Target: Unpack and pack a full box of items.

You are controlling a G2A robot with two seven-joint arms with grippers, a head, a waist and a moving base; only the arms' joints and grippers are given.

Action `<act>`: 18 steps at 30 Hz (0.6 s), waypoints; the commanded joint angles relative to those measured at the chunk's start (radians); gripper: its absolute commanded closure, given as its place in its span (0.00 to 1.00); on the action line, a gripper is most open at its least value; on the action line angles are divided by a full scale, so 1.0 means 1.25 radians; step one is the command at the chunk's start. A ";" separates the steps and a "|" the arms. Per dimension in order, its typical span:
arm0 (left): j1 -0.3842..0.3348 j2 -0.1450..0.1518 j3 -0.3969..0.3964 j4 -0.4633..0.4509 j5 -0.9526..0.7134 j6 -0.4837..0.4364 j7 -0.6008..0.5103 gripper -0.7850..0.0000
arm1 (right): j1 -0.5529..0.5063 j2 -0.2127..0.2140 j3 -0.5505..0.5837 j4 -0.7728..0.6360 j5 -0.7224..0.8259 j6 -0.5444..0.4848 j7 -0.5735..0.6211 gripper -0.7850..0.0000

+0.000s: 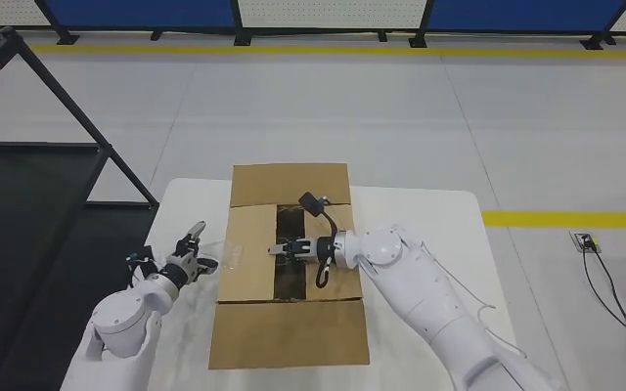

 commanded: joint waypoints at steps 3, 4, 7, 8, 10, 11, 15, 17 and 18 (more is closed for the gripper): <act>-0.013 -0.005 0.008 0.014 -0.031 -0.018 0.034 0.00 | -0.001 -0.001 0.002 0.000 -0.002 0.001 0.002 1.00; -0.016 -0.007 0.011 0.017 -0.041 -0.020 0.041 0.00 | -0.001 -0.001 0.003 0.000 -0.003 0.001 0.002 1.00; -0.022 -0.009 0.018 0.024 -0.049 -0.020 0.059 0.00 | -0.001 -0.002 0.005 0.000 -0.005 0.000 0.002 1.00; -0.023 -0.009 0.019 0.024 -0.052 -0.022 0.061 0.00 | -0.001 -0.002 0.006 -0.001 -0.006 0.000 0.002 1.00; -0.021 -0.011 0.016 0.024 -0.071 -0.042 0.069 0.00 | -0.001 -0.003 0.007 -0.001 -0.008 0.001 0.002 1.00; -0.020 -0.012 0.014 0.024 -0.078 -0.047 0.070 0.00 | -0.001 -0.003 0.008 -0.001 -0.008 0.001 0.002 1.00; -0.016 -0.014 0.000 0.025 -0.118 -0.071 0.078 0.00 | 0.000 -0.004 0.010 0.000 -0.010 0.001 0.006 1.00; -0.015 -0.015 -0.007 0.026 -0.142 -0.088 0.083 0.00 | 0.001 -0.005 0.012 0.001 -0.011 0.001 0.006 1.00; -0.015 -0.016 -0.012 0.025 -0.162 -0.100 0.083 0.00 | 0.001 -0.005 0.012 0.002 -0.011 0.001 0.007 1.00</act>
